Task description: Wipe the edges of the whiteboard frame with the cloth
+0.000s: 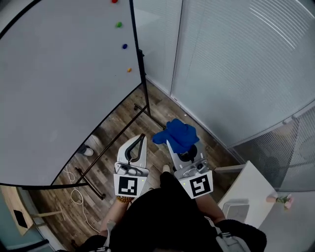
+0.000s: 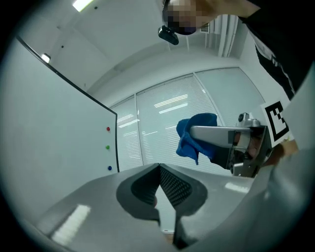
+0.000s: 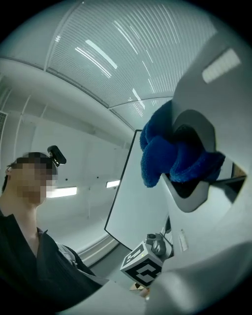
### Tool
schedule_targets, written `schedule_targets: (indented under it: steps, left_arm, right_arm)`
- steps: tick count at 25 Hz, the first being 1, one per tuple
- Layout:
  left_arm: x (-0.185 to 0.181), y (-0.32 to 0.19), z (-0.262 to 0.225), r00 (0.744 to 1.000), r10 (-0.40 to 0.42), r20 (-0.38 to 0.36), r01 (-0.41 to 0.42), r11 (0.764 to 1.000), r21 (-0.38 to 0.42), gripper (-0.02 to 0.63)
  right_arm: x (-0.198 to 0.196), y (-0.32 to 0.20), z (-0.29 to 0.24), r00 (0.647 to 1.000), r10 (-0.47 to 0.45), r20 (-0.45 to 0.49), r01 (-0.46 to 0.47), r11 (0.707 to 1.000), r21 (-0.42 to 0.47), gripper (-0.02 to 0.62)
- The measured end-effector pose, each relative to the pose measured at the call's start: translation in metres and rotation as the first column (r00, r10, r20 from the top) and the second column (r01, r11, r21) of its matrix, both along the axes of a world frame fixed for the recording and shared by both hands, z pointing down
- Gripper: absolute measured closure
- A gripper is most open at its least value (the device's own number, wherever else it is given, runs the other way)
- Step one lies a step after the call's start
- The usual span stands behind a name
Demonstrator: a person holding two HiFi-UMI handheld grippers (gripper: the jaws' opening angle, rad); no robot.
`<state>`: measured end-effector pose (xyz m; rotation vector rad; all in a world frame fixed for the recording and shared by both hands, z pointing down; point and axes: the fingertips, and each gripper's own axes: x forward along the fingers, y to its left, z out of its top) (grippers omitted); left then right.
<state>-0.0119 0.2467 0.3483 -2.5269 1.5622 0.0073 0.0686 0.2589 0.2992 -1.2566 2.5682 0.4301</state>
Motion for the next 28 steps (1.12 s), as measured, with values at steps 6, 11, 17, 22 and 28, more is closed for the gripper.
schedule_targets:
  steps: [6, 11, 17, 22, 28]
  left_arm:
    - [0.056, -0.063, 0.004, 0.998, 0.030, 0.051, -0.030, 1.000, 0.008, 0.606]
    - [0.067, -0.104, 0.007, 0.995, 0.027, 0.093, -0.027, 1.000, -0.005, 0.606]
    - [0.059, -0.161, 0.011, 0.997, -0.002, 0.080, 0.003, 1.000, -0.023, 0.606]
    - [0.040, -0.220, 0.016, 0.999, -0.022, 0.036, 0.023, 0.999, -0.022, 0.606]
    - [0.015, -0.307, 0.008, 0.999, -0.017, 0.044, 0.016, 1.000, 0.014, 0.606]
  right_arm:
    - [0.045, -0.063, -0.003, 0.999, -0.033, 0.039, 0.033, 0.999, 0.005, 0.483]
    - [0.051, -0.112, -0.008, 0.996, -0.054, 0.066, 0.054, 0.999, 0.007, 0.482]
    - [0.047, -0.165, -0.008, 0.994, -0.075, 0.079, 0.075, 0.997, 0.006, 0.482]
    - [0.031, -0.222, -0.006, 0.994, -0.086, 0.065, 0.085, 0.996, 0.007, 0.482]
    - [-0.008, -0.306, -0.018, 0.991, -0.128, 0.025, 0.127, 0.992, 0.021, 0.482]
